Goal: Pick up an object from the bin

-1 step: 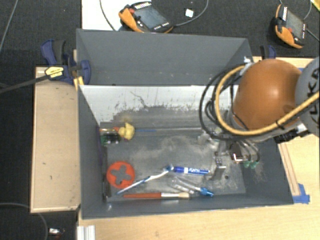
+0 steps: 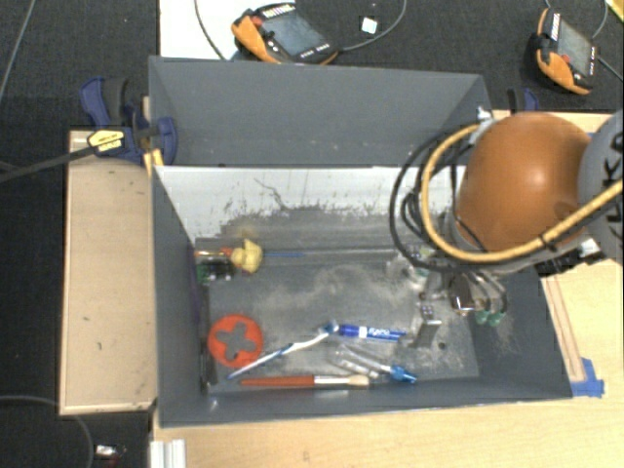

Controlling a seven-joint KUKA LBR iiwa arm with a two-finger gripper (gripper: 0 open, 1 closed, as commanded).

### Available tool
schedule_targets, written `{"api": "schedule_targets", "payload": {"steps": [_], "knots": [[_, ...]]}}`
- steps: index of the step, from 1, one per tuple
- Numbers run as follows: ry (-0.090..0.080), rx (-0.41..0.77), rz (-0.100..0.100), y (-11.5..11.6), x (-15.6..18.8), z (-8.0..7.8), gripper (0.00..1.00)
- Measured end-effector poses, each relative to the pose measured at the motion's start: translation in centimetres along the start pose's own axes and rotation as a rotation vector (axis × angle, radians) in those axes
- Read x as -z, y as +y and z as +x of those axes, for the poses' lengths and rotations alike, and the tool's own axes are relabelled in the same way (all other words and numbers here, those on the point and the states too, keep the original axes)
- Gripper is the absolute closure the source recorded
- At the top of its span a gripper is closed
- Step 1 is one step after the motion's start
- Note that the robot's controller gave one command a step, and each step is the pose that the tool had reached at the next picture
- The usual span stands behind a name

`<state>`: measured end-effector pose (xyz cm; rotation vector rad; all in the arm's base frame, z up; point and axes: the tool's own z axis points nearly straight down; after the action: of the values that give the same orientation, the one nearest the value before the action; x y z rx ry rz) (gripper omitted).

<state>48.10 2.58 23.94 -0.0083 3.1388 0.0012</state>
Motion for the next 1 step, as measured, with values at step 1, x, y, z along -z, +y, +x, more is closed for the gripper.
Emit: {"api": "schedule_targets", "payload": {"steps": [1], "knots": [[-0.001,0.315,0.001,3.75,-8.67,-1.12,0.0]]}}
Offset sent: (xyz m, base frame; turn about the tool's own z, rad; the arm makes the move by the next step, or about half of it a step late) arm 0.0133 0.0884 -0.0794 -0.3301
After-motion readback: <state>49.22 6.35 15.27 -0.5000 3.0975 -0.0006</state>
